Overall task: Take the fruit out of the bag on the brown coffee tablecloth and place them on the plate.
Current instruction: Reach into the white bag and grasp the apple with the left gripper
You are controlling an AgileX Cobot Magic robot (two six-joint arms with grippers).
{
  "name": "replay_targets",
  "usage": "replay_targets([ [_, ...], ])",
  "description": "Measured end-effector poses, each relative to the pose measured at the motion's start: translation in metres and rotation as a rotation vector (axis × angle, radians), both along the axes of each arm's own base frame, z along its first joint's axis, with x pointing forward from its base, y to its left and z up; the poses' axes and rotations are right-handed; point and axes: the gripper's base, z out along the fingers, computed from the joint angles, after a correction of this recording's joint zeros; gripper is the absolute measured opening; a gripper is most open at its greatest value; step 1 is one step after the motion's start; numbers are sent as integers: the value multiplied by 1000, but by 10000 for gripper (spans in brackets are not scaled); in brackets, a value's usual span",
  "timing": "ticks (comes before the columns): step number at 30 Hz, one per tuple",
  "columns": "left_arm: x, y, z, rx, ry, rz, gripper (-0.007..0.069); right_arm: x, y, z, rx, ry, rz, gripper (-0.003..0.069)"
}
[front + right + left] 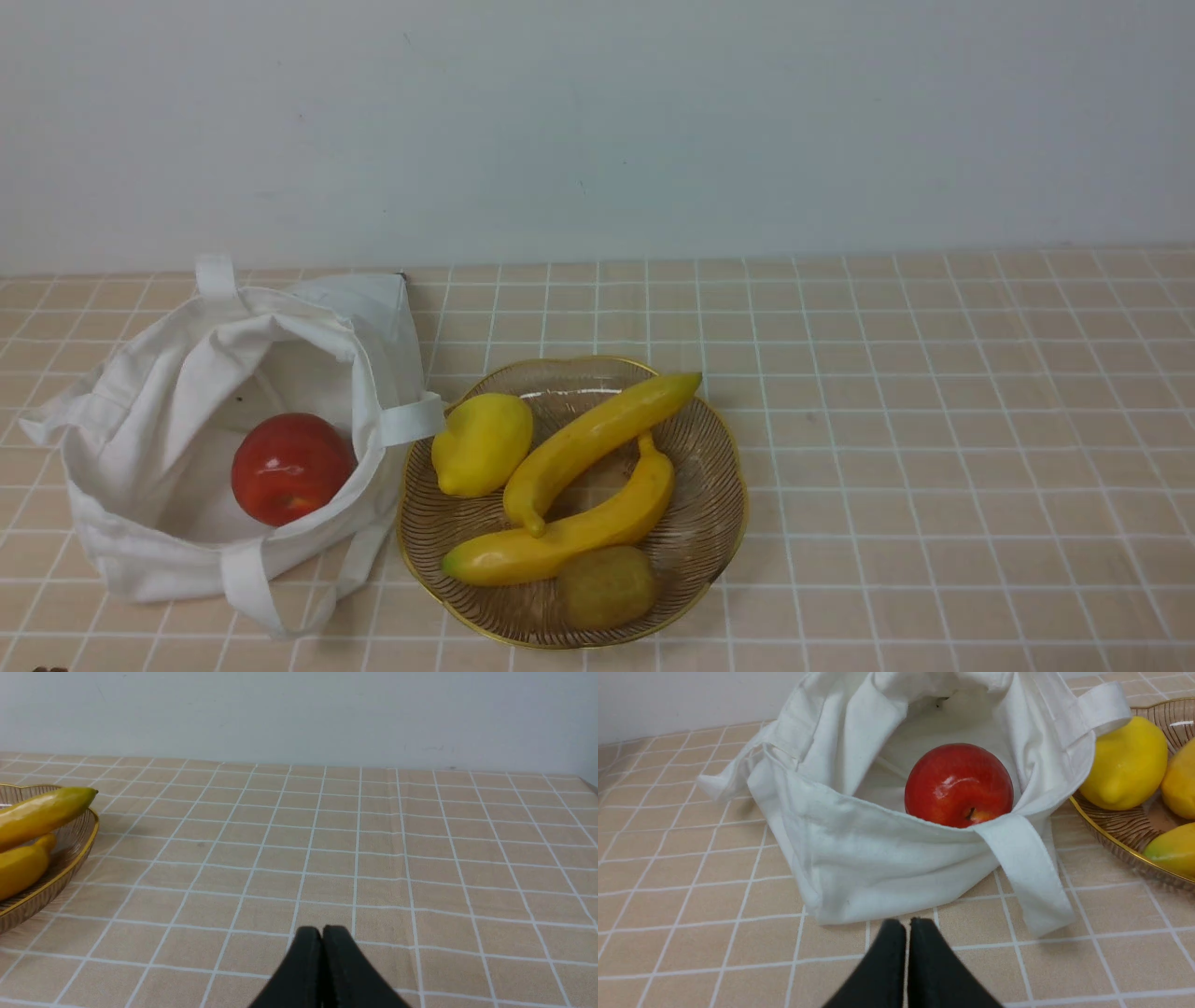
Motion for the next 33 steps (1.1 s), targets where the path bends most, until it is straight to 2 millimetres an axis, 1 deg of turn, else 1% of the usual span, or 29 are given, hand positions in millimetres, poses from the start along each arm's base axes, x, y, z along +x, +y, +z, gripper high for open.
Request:
replay_targets([
  [26,0,0,0,-7,-5,0,-8,0,0,0,0,0,0,-15],
  [28,1,-3,3,-115,-33,5,-8,0,0,0,0,0,0,-15],
  [29,1,-3,2,-119,-32,7,-8,0,0,0,0,0,0,-15],
  [30,2,-5,5,-230,-62,13,-8,0,0,0,0,0,0,-15],
  [33,4,-6,16,-465,-166,33,-8,0,0,0,0,0,0,-15],
])
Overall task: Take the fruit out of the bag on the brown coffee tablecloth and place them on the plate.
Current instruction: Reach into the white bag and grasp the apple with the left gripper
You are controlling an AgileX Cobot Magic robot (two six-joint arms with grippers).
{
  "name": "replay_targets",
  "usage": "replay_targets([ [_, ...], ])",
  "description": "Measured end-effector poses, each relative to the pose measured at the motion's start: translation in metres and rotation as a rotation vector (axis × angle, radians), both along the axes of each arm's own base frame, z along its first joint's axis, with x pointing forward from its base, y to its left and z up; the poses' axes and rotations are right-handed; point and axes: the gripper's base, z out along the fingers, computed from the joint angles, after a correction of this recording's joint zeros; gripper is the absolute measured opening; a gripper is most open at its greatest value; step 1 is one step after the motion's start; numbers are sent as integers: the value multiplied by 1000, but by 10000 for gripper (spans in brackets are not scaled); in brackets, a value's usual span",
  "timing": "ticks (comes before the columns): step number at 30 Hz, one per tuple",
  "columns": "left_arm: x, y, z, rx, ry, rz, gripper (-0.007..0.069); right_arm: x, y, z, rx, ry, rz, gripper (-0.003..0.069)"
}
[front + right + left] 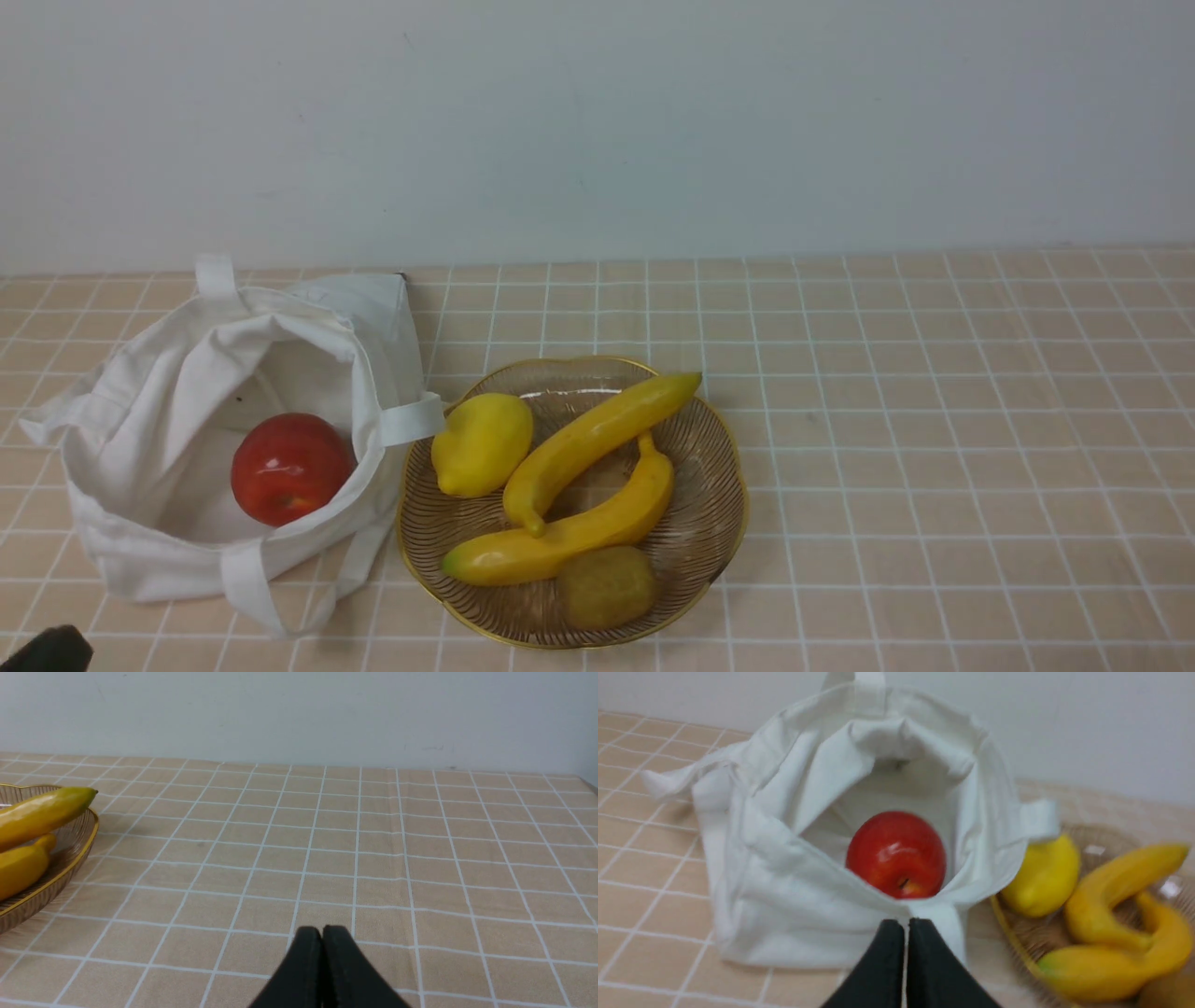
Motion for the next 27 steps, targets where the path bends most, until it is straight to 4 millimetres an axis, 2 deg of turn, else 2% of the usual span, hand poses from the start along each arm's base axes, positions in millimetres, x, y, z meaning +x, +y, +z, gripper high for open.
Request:
replay_targets([
  [2,1,1,7,-153,-62,21,-8,0,0,0,0,0,0,-15],
  [3,1,1,7,-156,-69,24,-8,0,0,0,0,0,0,-15],
  [6,1,5,16,-389,-154,66,-8,0,0,0,0,0,0,-15],
  [10,0,13,24,-543,-248,129,-8,0,0,0,0,0,0,-15],
  [11,-2,20,29,-616,-327,187,-8,0,0,0,0,0,0,-15],
  [14,-7,30,45,-675,-461,257,-8,0,0,0,0,0,0,-15],
  [16,-12,31,62,-646,-530,255,-8,0,0,0,0,0,0,-15],
  [20,-24,22,111,-401,-605,167,-8,0,0,0,0,0,0,-15],
  [23,-14,7,139,-119,-454,65,-8,0,0,0,0,0,0,-15],
  [26,11,-4,145,56,-191,-40,-8,0,0,0,0,0,0,-15],
  [27,13,-4,146,64,-185,-40,-8,0,0,0,0,0,0,-15],
])
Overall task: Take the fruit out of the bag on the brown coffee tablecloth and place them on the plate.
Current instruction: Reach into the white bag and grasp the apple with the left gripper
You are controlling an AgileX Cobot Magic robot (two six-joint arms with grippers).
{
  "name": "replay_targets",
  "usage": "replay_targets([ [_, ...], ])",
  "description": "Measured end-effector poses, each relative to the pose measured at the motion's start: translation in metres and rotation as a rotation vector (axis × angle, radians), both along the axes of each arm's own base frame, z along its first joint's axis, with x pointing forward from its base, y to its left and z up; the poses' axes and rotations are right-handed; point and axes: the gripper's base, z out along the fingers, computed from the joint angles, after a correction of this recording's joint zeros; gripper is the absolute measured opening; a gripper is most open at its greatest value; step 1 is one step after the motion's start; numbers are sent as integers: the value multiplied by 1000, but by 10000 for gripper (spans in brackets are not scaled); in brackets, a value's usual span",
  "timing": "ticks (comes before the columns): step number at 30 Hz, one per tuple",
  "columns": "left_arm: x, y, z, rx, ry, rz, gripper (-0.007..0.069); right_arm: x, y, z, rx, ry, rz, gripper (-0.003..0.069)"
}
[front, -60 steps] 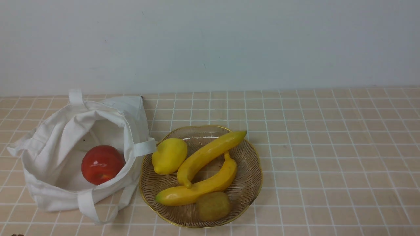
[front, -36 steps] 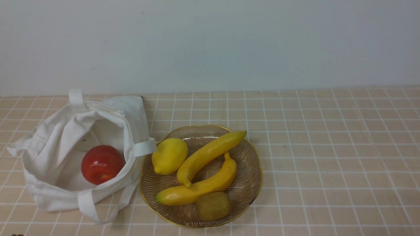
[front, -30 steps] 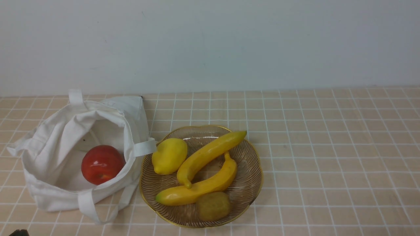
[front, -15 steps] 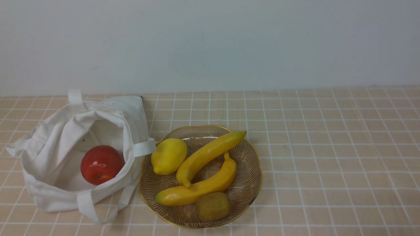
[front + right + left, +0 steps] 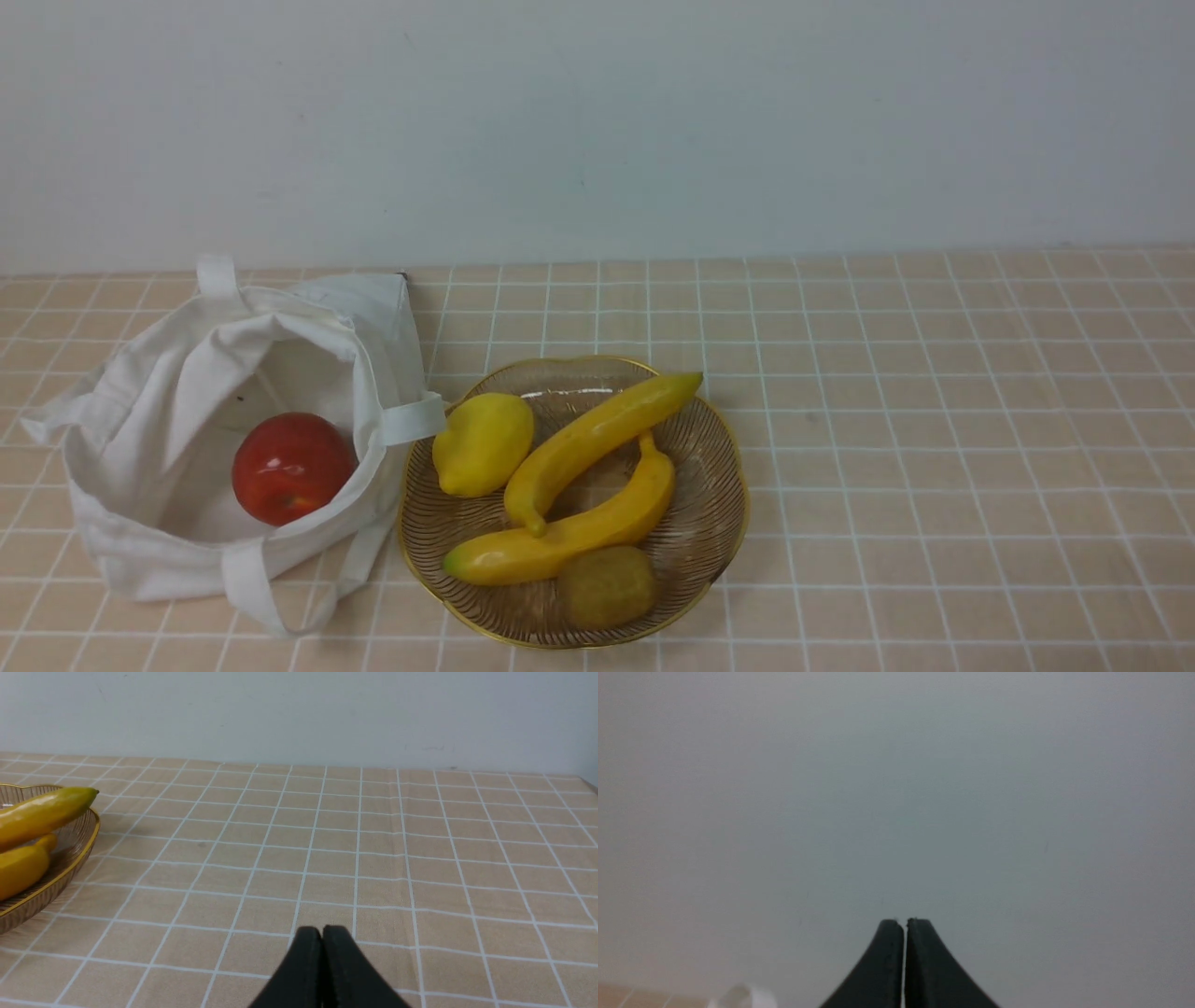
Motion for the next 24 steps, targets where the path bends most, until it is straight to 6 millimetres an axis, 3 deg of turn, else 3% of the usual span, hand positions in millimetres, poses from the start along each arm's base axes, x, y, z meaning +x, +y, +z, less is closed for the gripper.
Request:
replay_targets([
  [3,39,-10,-12,137,431,-129,-8,0,0,0,0,0,0,-15],
  [6,68,-14,-21,192,693,-198,-8,0,0,0,0,0,0,-15],
  [11,116,-12,-26,272,893,-226,2,0,0,0,0,0,0,-15],
  [15,150,-8,-33,346,947,-208,74,0,0,0,0,0,0,-15],
  [19,174,-6,-48,371,964,-192,234,0,0,0,0,0,0,-15],
  [24,198,-8,-72,322,987,-185,498,0,0,0,0,0,0,-15],
])
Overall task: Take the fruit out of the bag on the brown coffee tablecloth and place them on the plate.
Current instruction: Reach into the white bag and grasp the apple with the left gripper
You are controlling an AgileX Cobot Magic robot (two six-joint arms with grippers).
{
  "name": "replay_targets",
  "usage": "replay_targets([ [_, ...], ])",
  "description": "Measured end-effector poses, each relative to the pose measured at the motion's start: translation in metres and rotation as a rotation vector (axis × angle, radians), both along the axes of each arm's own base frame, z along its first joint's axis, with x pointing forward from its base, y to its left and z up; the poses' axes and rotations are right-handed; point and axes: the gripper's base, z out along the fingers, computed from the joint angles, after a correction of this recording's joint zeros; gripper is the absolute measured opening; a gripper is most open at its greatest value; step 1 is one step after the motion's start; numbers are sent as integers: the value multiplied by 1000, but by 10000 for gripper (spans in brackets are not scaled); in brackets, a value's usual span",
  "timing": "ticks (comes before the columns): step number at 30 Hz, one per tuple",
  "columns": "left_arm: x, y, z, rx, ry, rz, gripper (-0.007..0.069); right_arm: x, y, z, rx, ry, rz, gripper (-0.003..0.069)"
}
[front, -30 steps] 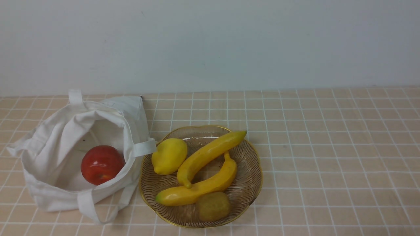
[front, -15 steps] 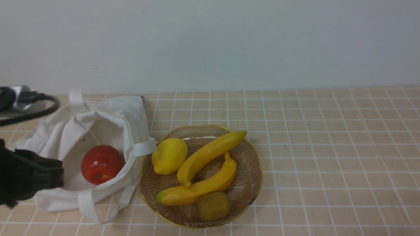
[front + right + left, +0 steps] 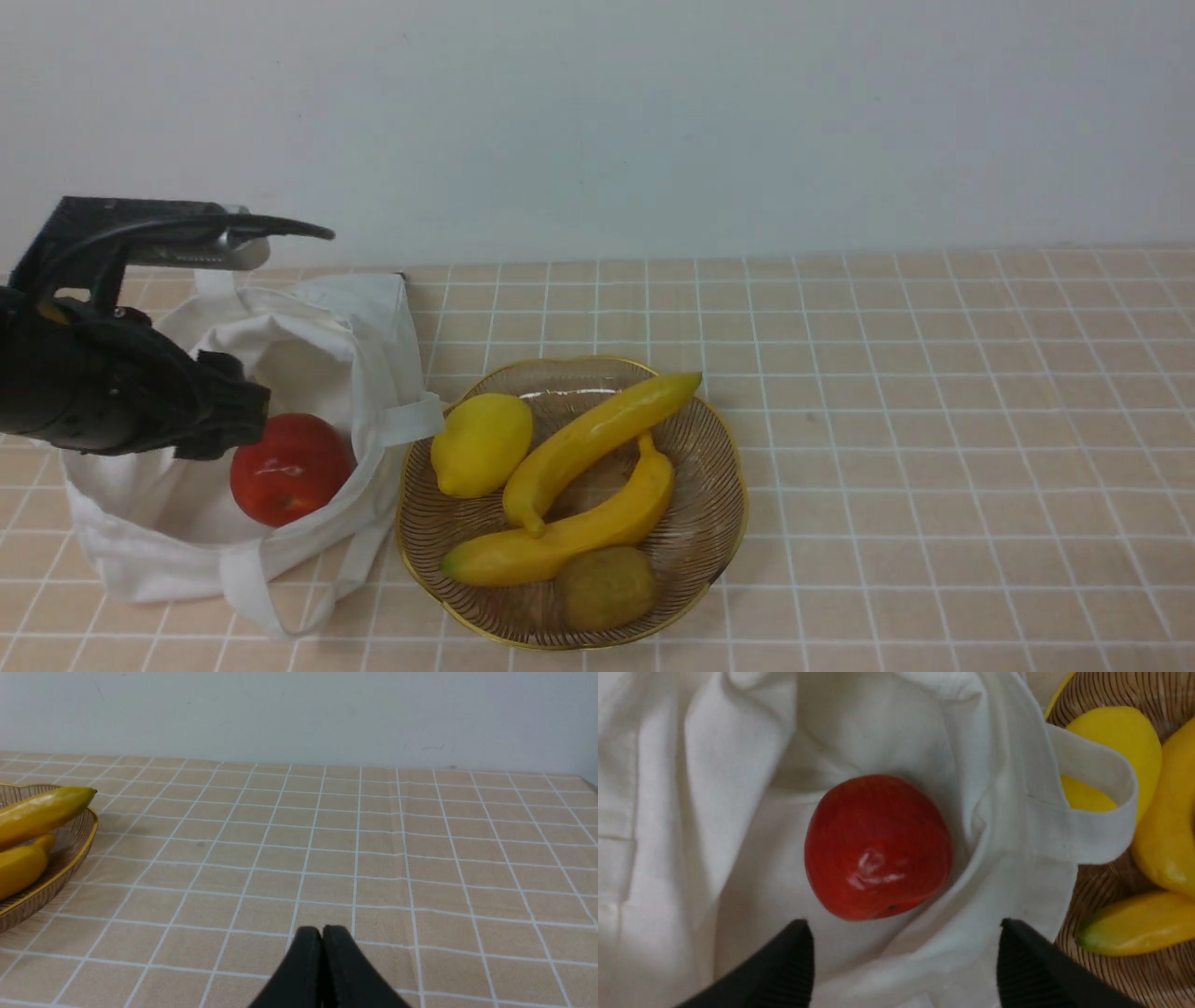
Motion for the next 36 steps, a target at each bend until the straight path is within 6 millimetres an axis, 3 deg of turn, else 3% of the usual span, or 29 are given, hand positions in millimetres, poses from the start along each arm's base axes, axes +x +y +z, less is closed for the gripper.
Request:
replay_targets([
  [1,0,0,0,0,0,0,507,0,0,0,0,0,0,-15],
  [3,13,0,-13,-11,-4,21,603,0,0,0,0,0,0,-15],
  [7,28,1,-31,-6,-6,40,662,0,0,0,0,0,0,-15],
  [20,63,-2,-78,-13,97,56,668,0,0,0,0,0,0,-15],
  [26,76,-2,-84,-16,75,70,662,0,0,0,0,0,0,-15],
  [28,78,-2,-85,-20,73,74,619,0,0,0,0,0,0,-15],
  [36,74,-3,-82,-22,101,62,598,0,0,0,0,0,0,-15],
])
